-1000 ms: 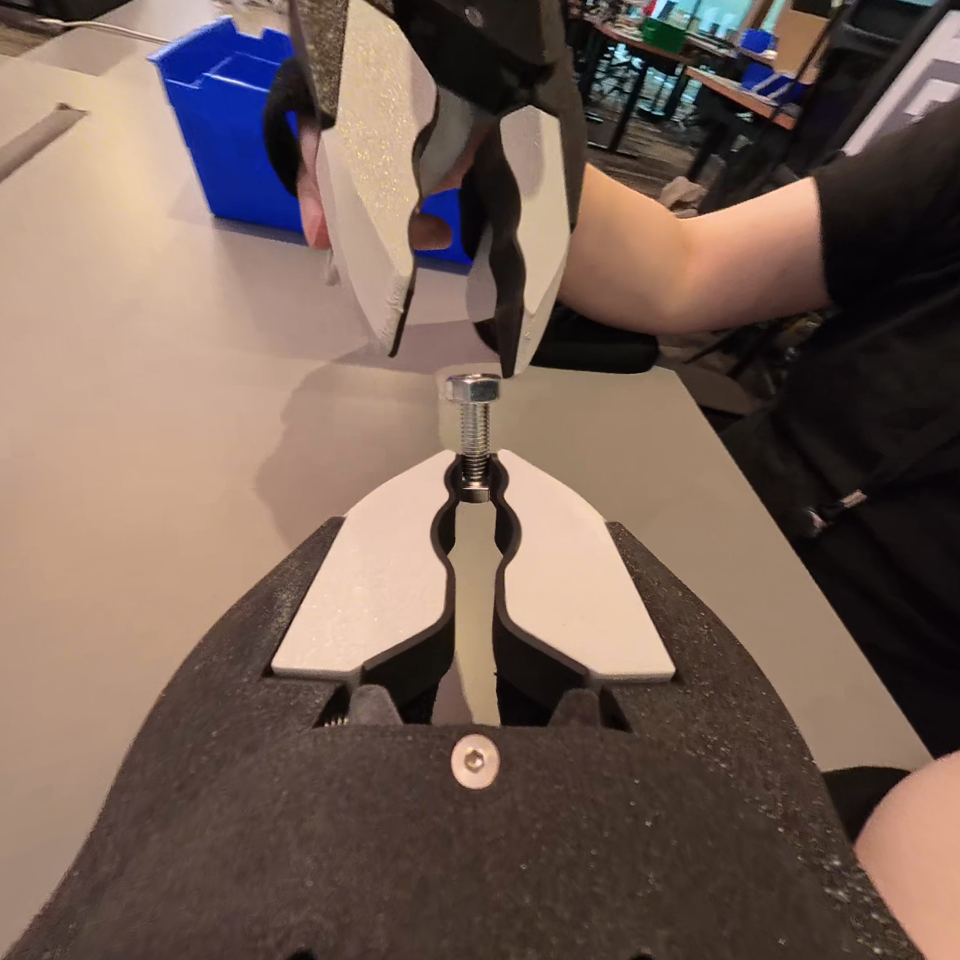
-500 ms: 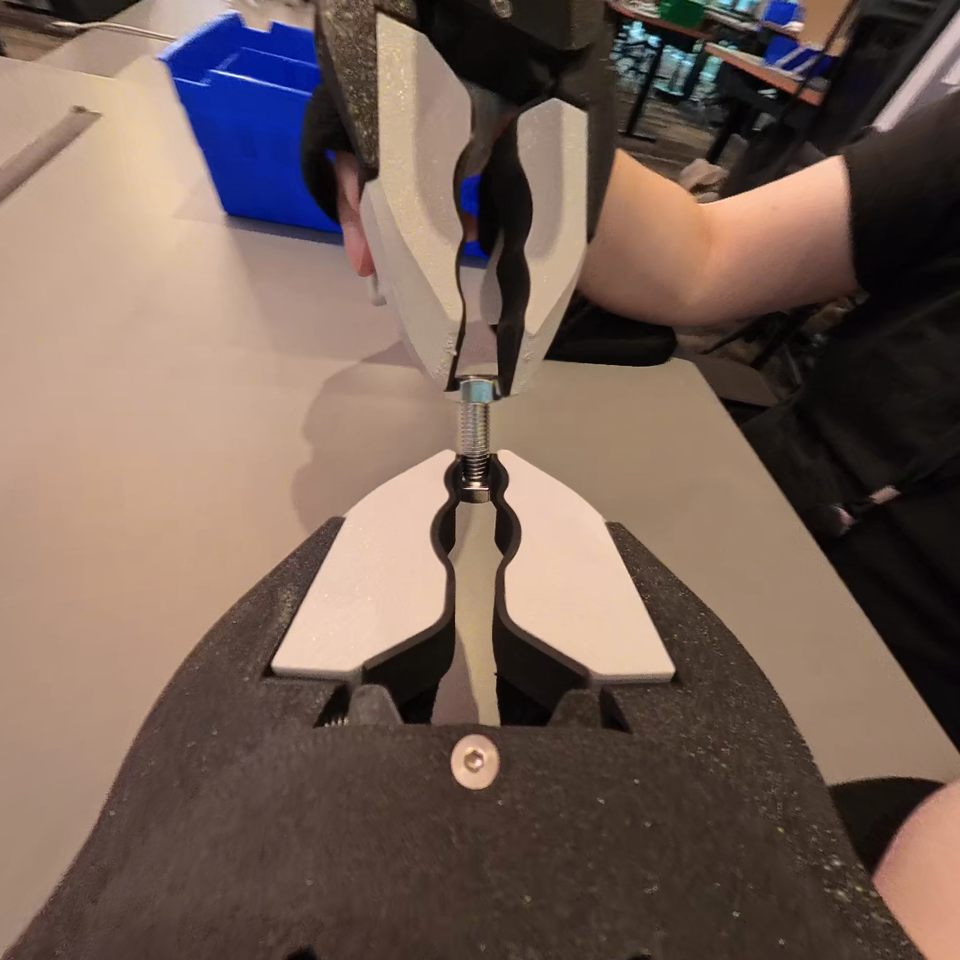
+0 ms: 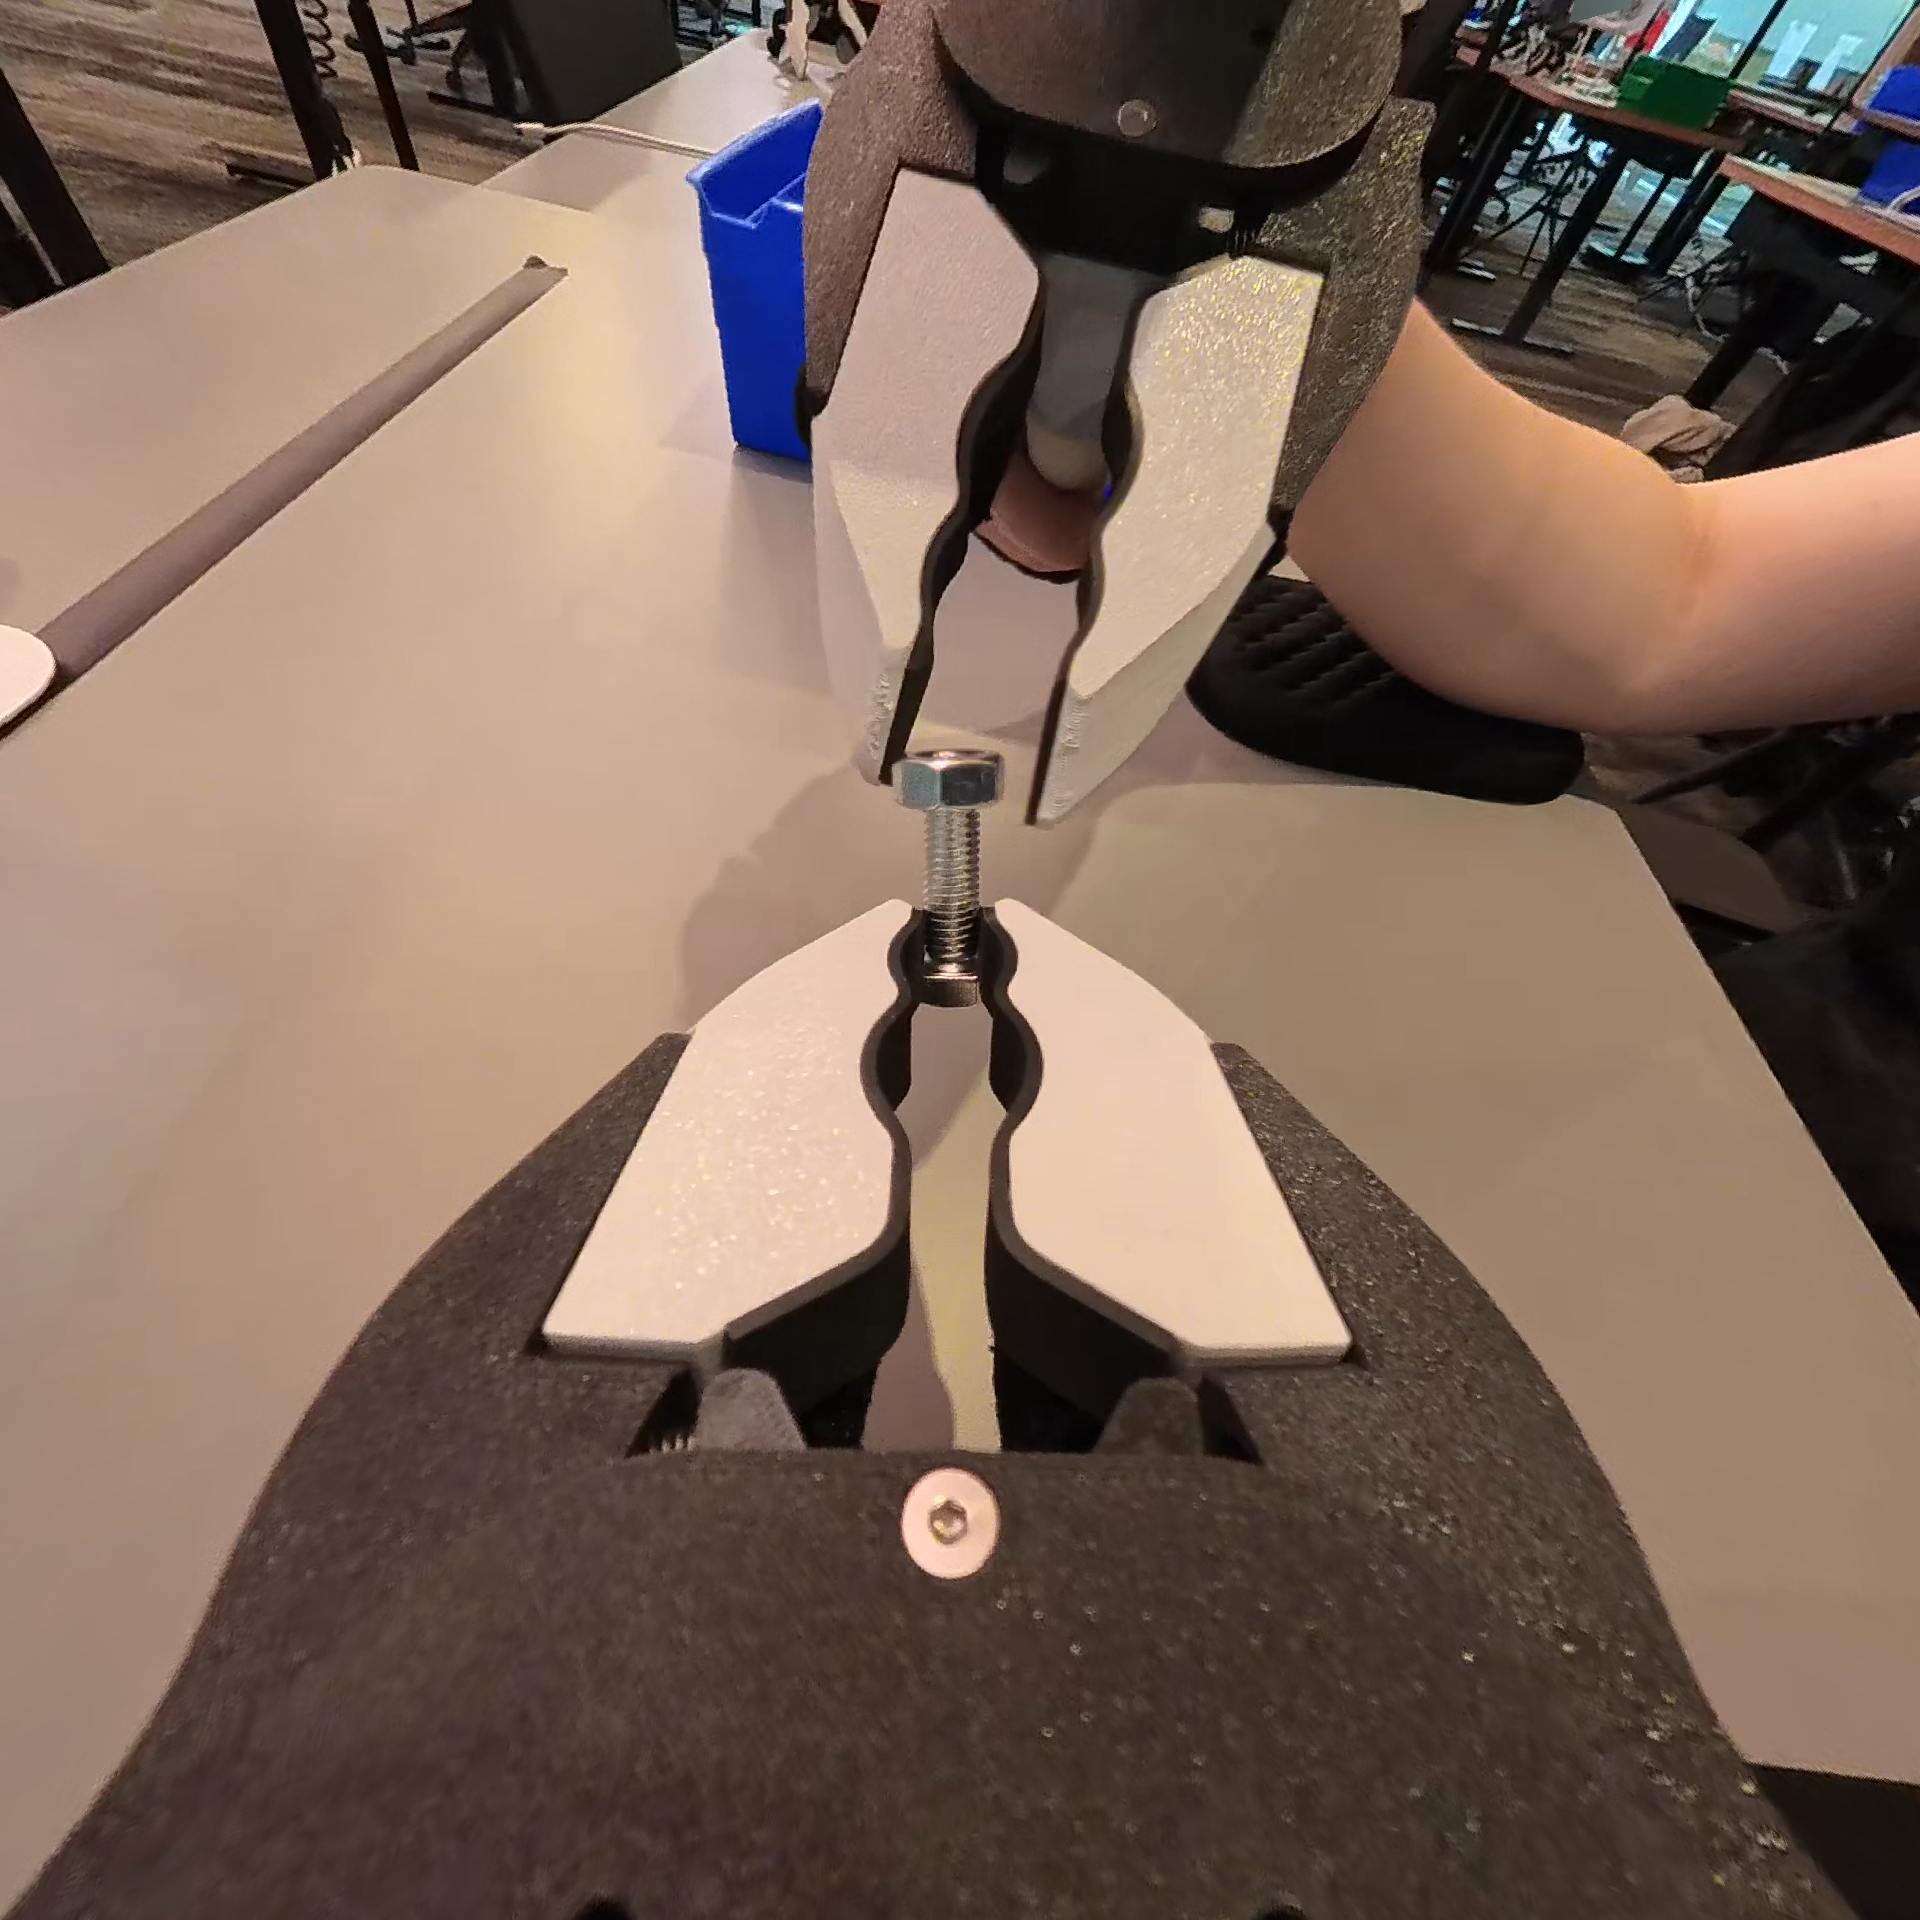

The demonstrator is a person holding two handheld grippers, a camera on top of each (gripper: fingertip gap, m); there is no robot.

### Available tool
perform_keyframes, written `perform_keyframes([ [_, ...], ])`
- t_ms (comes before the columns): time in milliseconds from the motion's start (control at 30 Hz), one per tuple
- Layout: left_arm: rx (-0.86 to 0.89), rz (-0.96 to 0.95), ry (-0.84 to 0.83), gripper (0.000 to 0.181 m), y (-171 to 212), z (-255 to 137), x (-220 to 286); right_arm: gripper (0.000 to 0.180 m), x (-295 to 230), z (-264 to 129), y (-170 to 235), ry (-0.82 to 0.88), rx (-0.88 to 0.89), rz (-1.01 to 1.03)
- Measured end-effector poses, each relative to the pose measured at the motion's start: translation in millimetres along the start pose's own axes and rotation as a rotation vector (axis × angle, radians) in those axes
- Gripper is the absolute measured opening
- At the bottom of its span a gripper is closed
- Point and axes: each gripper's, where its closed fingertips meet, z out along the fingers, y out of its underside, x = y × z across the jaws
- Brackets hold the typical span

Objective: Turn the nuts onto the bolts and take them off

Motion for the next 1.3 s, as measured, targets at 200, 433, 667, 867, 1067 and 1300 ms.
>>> perform_keyframes([
  [200,0.042,0.014,0.135,0.009,-8,-2,24,0.041,-18,-14,-8,-0.061,0.074,-0.179],
  [433,0.080,0.055,0.213,0.009,-17,-2,41,0.045,-48,-16,-17,-0.150,0.129,-0.332],
  [667,0.113,0.059,0.192,0.009,-21,-8,38,0.044,-45,-21,-10,-0.154,0.084,-0.304],
  [867,0.132,0.052,0.213,0.009,-24,-10,40,0.043,-37,-28,-7,-0.124,0.073,-0.290],
  [1067,0.097,0.056,0.248,0.009,-21,-2,47,0.049,-48,-15,-23,-0.117,0.143,-0.357],
  [1300,0.127,0.058,0.213,0.009,-24,-9,41,0.043,-48,-19,-5,-0.154,0.042,-0.335],
])
